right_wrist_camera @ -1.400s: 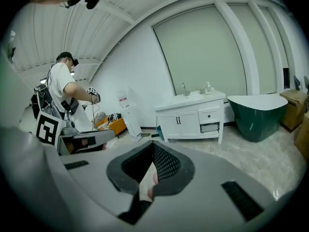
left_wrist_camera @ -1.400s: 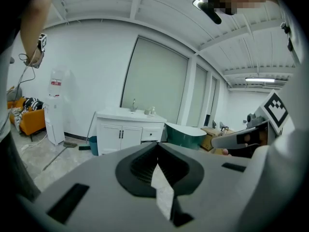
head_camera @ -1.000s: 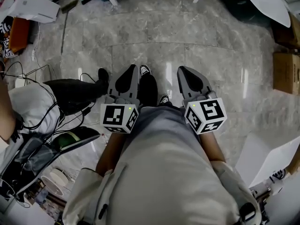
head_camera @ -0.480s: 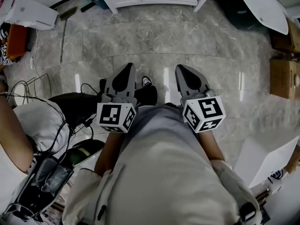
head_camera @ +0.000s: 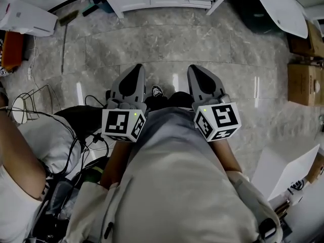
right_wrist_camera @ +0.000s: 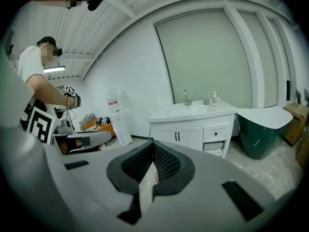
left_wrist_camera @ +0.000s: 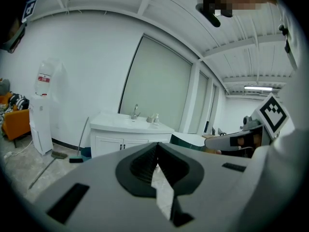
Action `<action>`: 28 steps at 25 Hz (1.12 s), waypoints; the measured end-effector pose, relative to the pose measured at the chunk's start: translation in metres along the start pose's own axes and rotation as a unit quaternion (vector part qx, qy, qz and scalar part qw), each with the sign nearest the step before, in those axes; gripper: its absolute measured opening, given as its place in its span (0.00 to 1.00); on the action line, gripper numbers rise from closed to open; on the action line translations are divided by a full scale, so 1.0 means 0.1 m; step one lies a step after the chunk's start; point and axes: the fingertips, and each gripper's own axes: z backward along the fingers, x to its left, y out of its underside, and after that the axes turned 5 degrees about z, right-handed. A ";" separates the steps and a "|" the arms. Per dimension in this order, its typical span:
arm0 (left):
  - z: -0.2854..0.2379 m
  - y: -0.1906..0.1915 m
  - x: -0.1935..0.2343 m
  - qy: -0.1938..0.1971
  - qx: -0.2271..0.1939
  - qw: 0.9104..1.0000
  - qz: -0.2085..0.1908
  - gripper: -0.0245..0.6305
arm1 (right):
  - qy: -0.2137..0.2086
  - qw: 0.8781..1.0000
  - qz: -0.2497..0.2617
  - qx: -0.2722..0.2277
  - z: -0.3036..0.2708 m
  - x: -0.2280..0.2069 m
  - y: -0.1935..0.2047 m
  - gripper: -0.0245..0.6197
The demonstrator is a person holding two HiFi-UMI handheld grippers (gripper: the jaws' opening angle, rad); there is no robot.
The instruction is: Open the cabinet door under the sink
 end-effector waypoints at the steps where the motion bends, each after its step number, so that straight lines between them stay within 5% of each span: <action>1: -0.03 0.00 0.02 0.001 0.002 1.000 0.001 0.04 | -0.001 1.000 0.002 0.000 -0.03 0.00 -0.01 0.05; 14: -0.63 0.02 0.25 -0.001 0.026 1.000 0.003 0.04 | -0.008 1.000 -0.010 0.019 -0.54 -0.39 -0.11 0.05; 28: -1.92 -0.53 0.97 -0.020 0.026 0.999 0.022 0.04 | -0.031 0.999 -0.024 0.031 -1.93 -1.08 -0.75 0.05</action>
